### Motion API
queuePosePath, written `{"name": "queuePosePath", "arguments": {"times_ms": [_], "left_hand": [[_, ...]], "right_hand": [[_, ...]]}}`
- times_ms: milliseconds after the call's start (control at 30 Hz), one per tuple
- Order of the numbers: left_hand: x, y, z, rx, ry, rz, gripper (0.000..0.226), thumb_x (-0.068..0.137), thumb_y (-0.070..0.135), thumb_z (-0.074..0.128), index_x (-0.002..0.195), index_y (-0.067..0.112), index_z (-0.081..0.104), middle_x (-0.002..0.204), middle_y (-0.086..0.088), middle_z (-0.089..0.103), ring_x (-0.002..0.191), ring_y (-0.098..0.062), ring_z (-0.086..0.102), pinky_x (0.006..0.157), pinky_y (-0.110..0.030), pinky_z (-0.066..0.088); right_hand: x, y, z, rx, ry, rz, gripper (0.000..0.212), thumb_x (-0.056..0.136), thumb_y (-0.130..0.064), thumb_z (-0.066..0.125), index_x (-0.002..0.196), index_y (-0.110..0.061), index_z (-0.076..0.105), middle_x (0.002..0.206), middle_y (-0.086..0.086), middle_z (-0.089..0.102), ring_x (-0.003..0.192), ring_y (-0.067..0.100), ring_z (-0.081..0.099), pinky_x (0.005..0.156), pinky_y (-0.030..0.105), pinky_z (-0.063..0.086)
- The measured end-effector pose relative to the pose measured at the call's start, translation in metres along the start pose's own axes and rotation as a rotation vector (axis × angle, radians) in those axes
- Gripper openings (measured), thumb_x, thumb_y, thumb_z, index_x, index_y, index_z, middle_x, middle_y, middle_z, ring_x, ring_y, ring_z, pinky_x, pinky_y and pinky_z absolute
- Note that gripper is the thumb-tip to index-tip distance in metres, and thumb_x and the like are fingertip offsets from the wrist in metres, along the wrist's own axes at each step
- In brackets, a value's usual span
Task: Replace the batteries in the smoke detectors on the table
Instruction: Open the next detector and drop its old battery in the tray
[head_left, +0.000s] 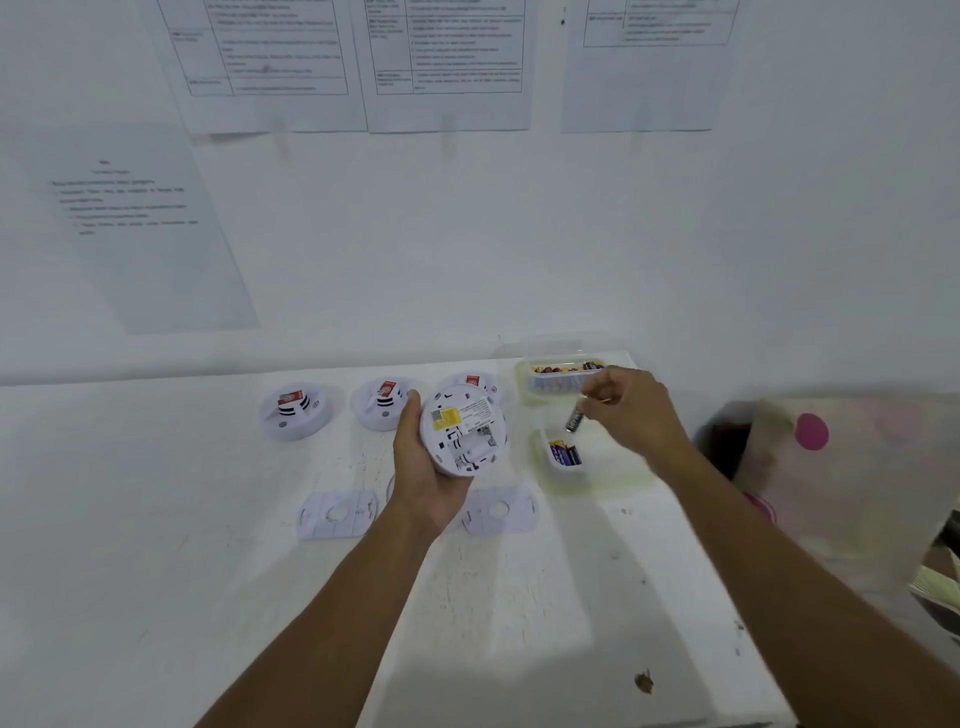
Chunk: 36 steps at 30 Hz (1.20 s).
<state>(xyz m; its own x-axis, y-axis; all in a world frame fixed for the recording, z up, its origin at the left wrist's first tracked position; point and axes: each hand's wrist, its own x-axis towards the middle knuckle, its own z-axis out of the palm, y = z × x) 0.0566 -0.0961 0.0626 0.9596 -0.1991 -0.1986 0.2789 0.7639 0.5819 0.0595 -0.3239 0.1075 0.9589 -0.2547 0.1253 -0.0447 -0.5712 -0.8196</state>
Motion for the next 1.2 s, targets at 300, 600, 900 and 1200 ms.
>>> {"name": "queuePosePath", "arguments": {"times_ms": [300, 600, 900, 1200], "left_hand": [[0.004, -0.005, 0.003, 0.006, -0.110, -0.027, 0.078, 0.080, 0.066, 0.055, 0.135, 0.011, 0.058, 0.138, -0.016, 0.058, 0.132, -0.034, 0.049, 0.117, -0.055, 0.027], [0.001, -0.003, 0.001, -0.018, -0.071, -0.020, 0.045, 0.083, 0.039, 0.060, 0.115, 0.008, 0.071, 0.130, -0.021, 0.062, 0.123, -0.039, 0.056, 0.110, -0.055, 0.036], [-0.018, 0.036, -0.018, 0.225, 0.142, 0.049, 0.029, 0.092, 0.029, 0.054, 0.108, 0.010, 0.069, 0.110, -0.018, 0.070, 0.096, -0.032, 0.068, 0.092, -0.048, 0.052], [-0.042, 0.119, -0.089, 0.653, 0.239, 0.196, 0.021, 0.085, 0.027, 0.062, 0.096, 0.011, 0.067, 0.107, -0.019, 0.071, 0.089, -0.028, 0.067, 0.078, -0.041, 0.049]], "right_hand": [[0.034, 0.043, 0.012, -0.427, -0.307, 0.058, 0.007, 0.078, -0.011, 0.074, 0.077, -0.015, 0.068, 0.074, 0.001, 0.067, 0.062, 0.015, 0.068, 0.060, 0.024, 0.053], [0.041, 0.045, 0.012, -0.367, -0.311, 0.054, 0.009, 0.083, -0.003, 0.065, 0.085, -0.009, 0.072, 0.088, 0.008, 0.070, 0.069, 0.020, 0.072, 0.067, 0.031, 0.058], [-0.031, -0.048, 0.069, 0.325, -0.419, -0.024, 0.014, 0.088, -0.025, 0.069, 0.090, -0.011, 0.070, 0.084, 0.007, 0.073, 0.068, 0.017, 0.069, 0.059, 0.028, 0.054], [-0.078, -0.093, 0.162, 0.612, -0.434, 0.180, 0.014, 0.086, -0.007, 0.068, 0.099, -0.010, 0.064, 0.078, 0.017, 0.068, 0.062, 0.025, 0.061, 0.062, 0.032, 0.055]]}}
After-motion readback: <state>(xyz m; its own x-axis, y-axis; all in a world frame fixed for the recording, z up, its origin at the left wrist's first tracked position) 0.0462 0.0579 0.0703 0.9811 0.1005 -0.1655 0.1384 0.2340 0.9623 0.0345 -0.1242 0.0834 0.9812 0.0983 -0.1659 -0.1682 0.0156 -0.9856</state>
